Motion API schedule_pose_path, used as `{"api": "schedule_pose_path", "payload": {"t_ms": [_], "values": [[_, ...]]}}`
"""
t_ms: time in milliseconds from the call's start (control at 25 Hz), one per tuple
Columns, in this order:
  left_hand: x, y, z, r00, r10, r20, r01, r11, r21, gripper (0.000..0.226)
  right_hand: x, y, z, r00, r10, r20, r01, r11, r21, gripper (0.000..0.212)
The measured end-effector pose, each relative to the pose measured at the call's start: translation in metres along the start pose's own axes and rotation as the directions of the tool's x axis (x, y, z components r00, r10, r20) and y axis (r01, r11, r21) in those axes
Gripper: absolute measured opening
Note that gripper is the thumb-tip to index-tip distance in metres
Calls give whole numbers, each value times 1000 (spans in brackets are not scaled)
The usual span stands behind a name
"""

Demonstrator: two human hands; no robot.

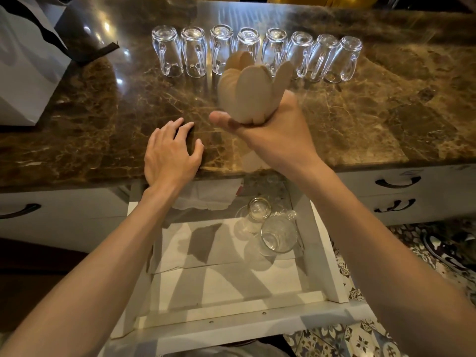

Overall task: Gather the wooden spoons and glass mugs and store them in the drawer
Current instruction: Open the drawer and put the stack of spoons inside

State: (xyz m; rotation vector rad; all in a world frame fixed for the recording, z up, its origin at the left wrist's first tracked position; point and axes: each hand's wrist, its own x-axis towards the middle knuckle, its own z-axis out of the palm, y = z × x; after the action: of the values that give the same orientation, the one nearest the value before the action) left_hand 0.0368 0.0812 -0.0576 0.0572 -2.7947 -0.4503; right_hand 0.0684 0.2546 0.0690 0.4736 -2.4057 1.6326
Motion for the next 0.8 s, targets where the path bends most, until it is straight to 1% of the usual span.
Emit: {"api": "schedule_pose_path", "payload": {"t_ms": [80,160,200,280,320,440,560,640,720,800], "values": [[-4,5,-5,999,-34,-21,33,999,-31,41,-16,-4,5,999,-4,45,3,1000,6,32],[-8,9,-11,992,-104,-72,92,984,-150,39,-32,-5,10,994,3,107,-6,1000,28,21],[-8,8,-12,995,-95,-42,86,980,-178,41,-39,-5,12,990,-4,140,2,1000,15,21],[-3,2,-7,998,-13,53,16,998,-62,44,-55,-1,17,976,-19,218,26,999,-31,30],[0,-1,-3,999,2,51,0,1000,-27,44,-62,1,20,966,-17,260,31,998,-48,32],[0,1,-2,1000,-16,11,17,999,-44,46,-86,12,27,929,9,370,46,989,-137,25],[-4,2,-3,1000,9,2,-9,1000,-16,48,-110,27,32,862,86,500,77,952,-297,22],[-2,1,-4,1000,4,3,-4,1000,-13,48,-125,36,34,792,179,583,48,935,-353,25],[-3,1,-3,1000,8,6,-8,1000,-14,48,-139,48,35,722,276,635,-1,917,-398,31],[-4,1,-3,1000,8,9,-8,1000,-17,48,-150,61,36,675,307,671,9,906,-423,33]]}}
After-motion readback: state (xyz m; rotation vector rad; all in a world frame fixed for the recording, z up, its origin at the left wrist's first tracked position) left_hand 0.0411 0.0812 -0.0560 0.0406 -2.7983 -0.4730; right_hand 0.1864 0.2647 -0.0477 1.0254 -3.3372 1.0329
